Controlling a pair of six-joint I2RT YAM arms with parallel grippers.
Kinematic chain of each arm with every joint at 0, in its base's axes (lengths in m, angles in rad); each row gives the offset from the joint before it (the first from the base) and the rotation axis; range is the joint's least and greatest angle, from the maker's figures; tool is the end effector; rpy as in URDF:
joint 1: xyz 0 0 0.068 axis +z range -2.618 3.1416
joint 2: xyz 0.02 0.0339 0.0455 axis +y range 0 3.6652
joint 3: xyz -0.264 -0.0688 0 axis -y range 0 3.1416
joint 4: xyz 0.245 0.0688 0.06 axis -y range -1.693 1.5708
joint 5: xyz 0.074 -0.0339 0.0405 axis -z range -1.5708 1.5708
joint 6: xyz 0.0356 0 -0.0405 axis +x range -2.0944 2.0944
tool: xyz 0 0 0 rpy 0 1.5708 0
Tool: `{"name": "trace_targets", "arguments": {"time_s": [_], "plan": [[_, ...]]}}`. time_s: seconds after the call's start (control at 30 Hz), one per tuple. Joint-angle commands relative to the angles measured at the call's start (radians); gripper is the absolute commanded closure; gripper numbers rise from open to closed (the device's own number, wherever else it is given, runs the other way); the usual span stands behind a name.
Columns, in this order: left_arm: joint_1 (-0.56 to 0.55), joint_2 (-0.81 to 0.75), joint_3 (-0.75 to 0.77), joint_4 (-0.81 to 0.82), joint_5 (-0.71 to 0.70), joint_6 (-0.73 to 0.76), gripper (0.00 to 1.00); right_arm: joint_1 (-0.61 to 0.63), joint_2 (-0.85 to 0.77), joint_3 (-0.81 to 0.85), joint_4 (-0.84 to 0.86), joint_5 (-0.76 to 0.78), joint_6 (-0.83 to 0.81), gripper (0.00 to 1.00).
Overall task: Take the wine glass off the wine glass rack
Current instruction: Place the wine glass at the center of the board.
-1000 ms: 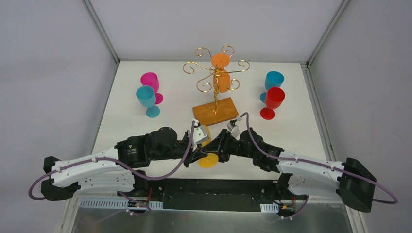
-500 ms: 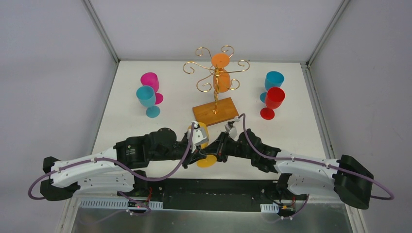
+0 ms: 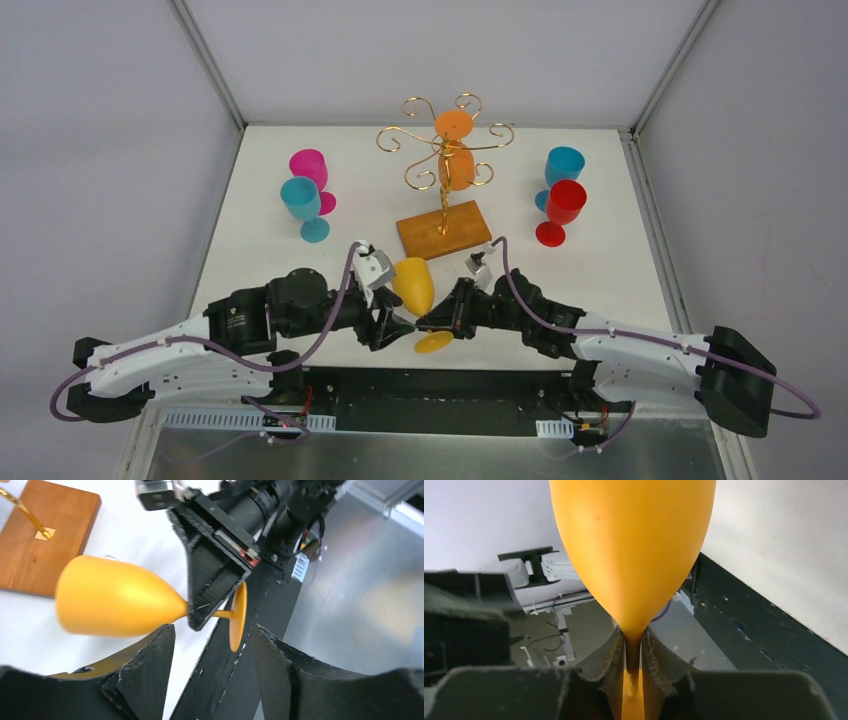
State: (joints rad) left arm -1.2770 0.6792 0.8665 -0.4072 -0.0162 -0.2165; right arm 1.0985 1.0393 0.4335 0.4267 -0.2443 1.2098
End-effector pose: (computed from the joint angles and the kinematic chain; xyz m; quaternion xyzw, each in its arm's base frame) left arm 0.0443 -0.1444 0.3600 0.3903 0.6758 -0.4200 0.4631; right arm 0.0963 0.2075 0.2316 -0.0356 0.7650 0.6197 0.1720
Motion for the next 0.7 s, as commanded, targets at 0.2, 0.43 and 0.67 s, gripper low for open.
{"name": "trace_targets", "arguments": {"time_s": [0.2,0.43,0.67], "plan": [[-0.007,-0.132,-0.050,0.019,-0.309,-0.366,0.28,0.006,-0.276,0.097,-0.417,0.072,-0.427,1.00],[-0.006,-0.194,-0.107,0.048,-0.388,-0.537,0.19,0.007,-0.406,0.152,-0.650,0.136,-0.651,1.00],[-0.005,-0.270,-0.190,0.073,-0.480,-0.793,0.15,0.007,-0.479,0.161,-0.677,0.108,-0.835,1.00]]}}
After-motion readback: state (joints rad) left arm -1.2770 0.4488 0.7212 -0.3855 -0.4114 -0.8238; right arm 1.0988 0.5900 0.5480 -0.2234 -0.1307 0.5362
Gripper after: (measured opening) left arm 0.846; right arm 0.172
